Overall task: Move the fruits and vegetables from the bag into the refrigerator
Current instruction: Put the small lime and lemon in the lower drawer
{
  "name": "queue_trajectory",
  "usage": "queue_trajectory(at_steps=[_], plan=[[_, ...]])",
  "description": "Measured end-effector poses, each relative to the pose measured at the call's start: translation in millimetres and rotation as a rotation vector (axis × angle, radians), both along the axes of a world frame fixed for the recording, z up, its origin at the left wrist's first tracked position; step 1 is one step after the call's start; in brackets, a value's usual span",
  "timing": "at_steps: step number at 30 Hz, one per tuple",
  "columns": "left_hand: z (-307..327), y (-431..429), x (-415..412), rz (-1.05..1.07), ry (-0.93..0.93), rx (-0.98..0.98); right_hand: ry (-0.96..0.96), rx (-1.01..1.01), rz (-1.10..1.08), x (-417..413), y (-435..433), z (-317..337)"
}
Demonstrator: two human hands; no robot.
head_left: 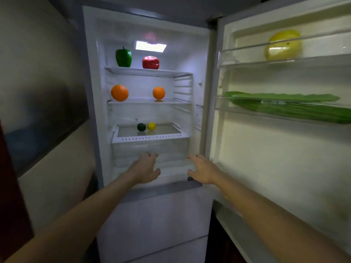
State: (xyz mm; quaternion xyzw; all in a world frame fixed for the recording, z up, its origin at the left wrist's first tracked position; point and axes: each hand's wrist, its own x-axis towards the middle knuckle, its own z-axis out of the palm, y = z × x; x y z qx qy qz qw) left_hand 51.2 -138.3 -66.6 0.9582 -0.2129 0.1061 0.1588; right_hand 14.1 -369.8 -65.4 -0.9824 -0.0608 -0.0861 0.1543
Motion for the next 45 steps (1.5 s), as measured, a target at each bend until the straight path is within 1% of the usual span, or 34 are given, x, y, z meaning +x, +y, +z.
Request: queue_trajectory(at_steps=[6, 11, 15, 21, 26, 35, 41, 45], plan=[[-11, -12, -44, -0.09, 0.051, 0.068, -0.008, 0.004, -0.123, -76, -8, -6], [-9, -53, -75, -0.222, 0.107, 0.084, 0.009, -0.026, -0.259, -140, -43, -7], [-6, -103, -101, -0.363, 0.092, 0.065, 0.009, -0.041, -0.392, -195, -84, -4], [-1, -196, -159, -0.53, 0.021, 0.148, 0.003, 0.0, -0.599, -288, -151, -2], [7, -271, -224, -0.675, -0.011, 0.185, 0.007, 0.044, -0.749, -383, -199, 1], [3, -396, -385, -0.952, 0.025, 0.196, 0.044, -0.008, -1.056, -593, -263, -2], [-3, -464, -522, -1.165, -0.014, 0.179, 0.065, -0.001, -1.301, -756, -283, -10], [-16, -497, -620, -1.316, -0.016, 0.181, 0.07, 0.02, -1.454, -865, -278, -20]])
